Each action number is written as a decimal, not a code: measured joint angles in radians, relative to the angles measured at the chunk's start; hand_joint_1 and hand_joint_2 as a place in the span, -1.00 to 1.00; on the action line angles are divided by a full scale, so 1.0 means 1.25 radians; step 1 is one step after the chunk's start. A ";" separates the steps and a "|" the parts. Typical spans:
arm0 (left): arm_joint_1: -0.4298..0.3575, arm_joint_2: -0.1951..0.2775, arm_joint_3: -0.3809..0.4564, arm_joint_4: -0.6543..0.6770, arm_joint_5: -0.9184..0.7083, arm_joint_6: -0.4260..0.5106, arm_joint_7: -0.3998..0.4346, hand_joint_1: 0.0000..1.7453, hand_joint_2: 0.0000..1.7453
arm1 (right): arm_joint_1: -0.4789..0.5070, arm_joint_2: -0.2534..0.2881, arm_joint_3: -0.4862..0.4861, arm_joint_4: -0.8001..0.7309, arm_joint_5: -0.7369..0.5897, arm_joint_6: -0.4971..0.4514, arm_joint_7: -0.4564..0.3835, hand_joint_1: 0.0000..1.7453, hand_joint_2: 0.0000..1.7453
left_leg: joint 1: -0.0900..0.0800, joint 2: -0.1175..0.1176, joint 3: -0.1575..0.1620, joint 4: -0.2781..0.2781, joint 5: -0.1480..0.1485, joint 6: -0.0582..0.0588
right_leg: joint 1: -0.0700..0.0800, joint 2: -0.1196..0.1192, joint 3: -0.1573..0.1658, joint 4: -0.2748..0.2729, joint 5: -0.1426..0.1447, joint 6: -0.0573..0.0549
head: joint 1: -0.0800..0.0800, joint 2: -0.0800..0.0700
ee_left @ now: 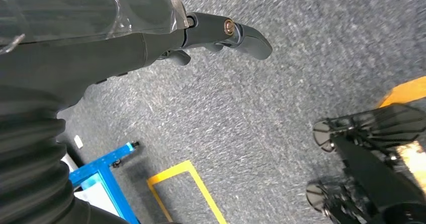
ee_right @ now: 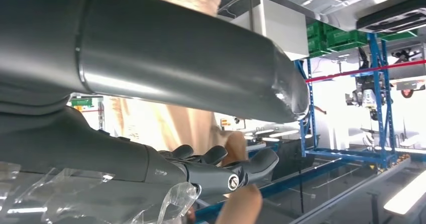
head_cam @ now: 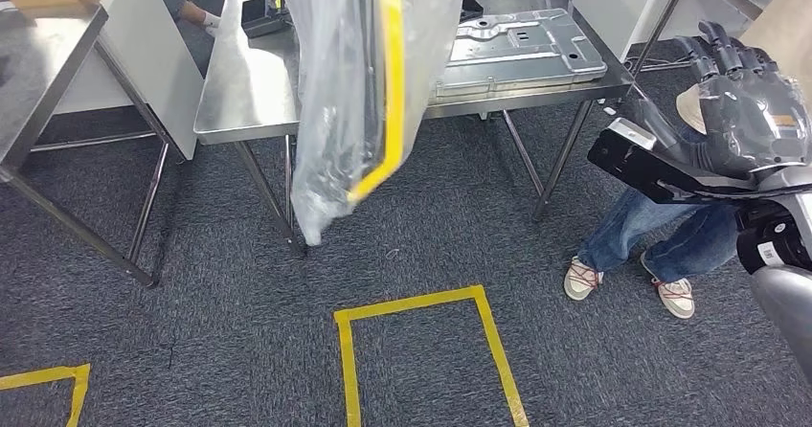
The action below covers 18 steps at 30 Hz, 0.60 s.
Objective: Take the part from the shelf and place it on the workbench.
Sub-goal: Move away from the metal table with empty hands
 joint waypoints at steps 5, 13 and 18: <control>0.001 -0.001 0.000 0.000 -0.001 0.001 0.002 -1.00 1.00 | -0.001 -0.004 0.000 0.000 0.002 -0.003 0.000 -1.00 -1.00 | -0.006 -0.002 -0.031 0.019 0.027 -0.015 | 0.003 0.001 0.103 -0.171 -0.003 -0.015 | 0.000 0.000; 0.004 -0.004 0.000 0.000 0.003 -0.004 -0.001 -1.00 1.00 | 0.000 -0.006 0.008 0.000 0.007 -0.003 0.000 -1.00 -1.00 | 0.011 -0.003 -0.089 0.271 -0.143 -0.042 | 0.001 -0.002 0.017 -0.167 0.065 -0.040 | -0.001 0.000; 0.001 -0.004 0.001 0.000 0.007 -0.004 -0.001 -1.00 1.00 | -0.001 -0.007 0.010 0.000 0.008 -0.004 0.000 -1.00 -1.00 | 0.005 -0.004 0.095 0.034 -0.095 -0.024 | 0.001 -0.003 -0.015 -0.168 0.102 -0.026 | -0.001 0.000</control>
